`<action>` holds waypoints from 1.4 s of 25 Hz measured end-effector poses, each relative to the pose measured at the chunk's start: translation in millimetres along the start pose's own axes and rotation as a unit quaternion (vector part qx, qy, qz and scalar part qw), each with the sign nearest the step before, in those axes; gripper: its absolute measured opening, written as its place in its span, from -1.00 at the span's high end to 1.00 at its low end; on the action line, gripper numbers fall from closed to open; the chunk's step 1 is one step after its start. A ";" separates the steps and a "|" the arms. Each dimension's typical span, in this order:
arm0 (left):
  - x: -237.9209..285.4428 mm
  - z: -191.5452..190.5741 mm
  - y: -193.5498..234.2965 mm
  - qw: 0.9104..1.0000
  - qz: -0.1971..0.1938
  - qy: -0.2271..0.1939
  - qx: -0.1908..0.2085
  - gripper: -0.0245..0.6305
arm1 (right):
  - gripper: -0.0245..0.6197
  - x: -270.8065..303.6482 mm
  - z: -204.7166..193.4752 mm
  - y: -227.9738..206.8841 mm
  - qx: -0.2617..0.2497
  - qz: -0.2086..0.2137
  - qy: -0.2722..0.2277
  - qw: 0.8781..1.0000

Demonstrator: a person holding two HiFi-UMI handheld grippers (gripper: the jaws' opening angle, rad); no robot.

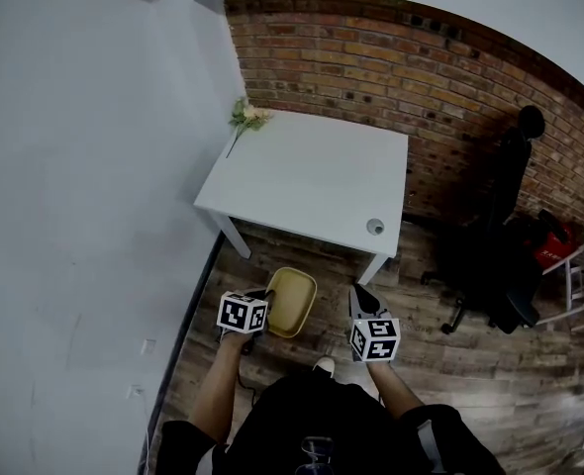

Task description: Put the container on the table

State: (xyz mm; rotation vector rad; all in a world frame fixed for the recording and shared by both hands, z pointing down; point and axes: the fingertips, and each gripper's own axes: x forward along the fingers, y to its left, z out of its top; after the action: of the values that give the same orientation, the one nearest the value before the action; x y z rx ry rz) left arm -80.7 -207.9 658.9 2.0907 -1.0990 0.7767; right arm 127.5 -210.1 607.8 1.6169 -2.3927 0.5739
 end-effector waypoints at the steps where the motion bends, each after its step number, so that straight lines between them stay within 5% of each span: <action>1: 1.6 0.9 1.6 1.000 0.001 0.001 -0.001 0.85 | 0.85 2.3 0.3 -0.4 0.000 0.001 0.000 1.000; 22: 55.6 46.6 32.3 1.000 -0.022 0.007 -0.003 0.85 | 0.85 50.6 7.3 -25.5 0.013 -0.018 0.014 1.000; 35: 124.1 141.2 98.5 0.997 -0.056 0.031 0.034 0.85 | 0.85 145.9 54.1 -51.9 0.032 -0.061 0.022 0.997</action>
State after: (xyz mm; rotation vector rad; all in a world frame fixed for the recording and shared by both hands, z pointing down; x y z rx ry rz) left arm -77.7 -417.9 689.6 2.1497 -0.9248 0.8288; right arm 122.3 -373.2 623.7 1.7431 -2.2473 0.6620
